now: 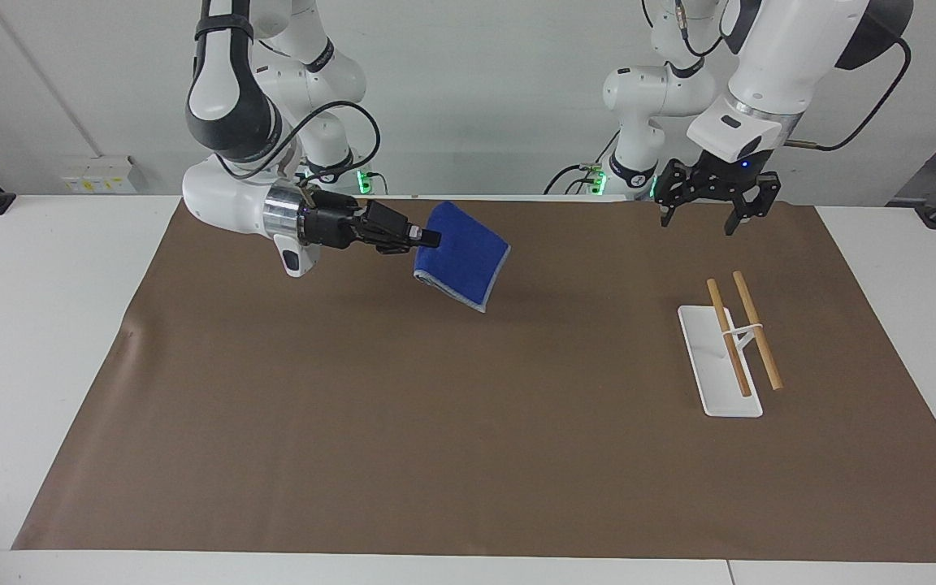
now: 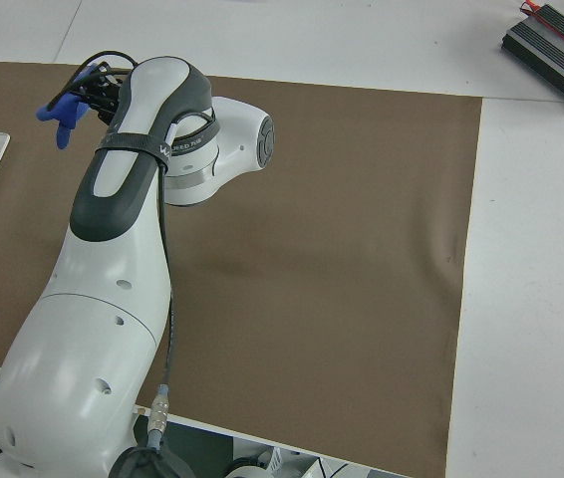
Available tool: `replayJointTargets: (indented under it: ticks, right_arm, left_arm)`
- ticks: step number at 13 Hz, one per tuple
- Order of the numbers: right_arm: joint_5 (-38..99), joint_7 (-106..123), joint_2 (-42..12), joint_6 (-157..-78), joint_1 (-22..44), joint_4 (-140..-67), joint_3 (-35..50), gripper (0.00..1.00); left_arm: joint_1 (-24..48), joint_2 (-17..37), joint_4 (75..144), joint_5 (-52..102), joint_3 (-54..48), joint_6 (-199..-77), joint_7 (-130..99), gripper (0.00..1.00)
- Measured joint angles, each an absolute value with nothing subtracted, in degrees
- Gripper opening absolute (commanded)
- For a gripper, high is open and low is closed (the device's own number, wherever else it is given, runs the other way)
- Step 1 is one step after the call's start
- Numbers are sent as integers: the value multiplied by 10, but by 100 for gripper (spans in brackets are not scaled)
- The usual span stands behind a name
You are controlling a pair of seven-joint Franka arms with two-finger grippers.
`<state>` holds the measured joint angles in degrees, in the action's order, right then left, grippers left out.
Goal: Right arm passes towel to left arm to hang
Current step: 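Carry the towel toward the center while the left gripper approaches it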
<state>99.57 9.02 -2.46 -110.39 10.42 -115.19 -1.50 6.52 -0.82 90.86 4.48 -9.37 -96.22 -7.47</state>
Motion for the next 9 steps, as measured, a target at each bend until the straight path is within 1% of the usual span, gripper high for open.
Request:
replayJointTargets:
  ticks: [2, 4, 6, 8, 9]
  right_arm:
    - [1012, 86, -24, -1114, 124, -1159, -15, 0]
    - [1023, 86, -24, -1130, 139, -1164, -15, 0]
    - [1023, 86, -24, -1136, 142, -1167, -15, 0]
    - [1023, 85, -23, -1136, 141, -1168, -15, 0]
    - [1023, 85, -23, -1137, 141, -1169, -15, 0]
  left_arm:
    - [71, -8, 918, 85, -93, -1008, -158, 100]
    - [93, -10, 935, 111, -95, -1055, -251, 100]
    - [118, -14, 959, 144, -95, -1116, -357, 100]
    - [148, -21, 986, 151, -96, -1175, -482, 96]
    - [163, -26, 1000, 152, -96, -1198, -540, 96]
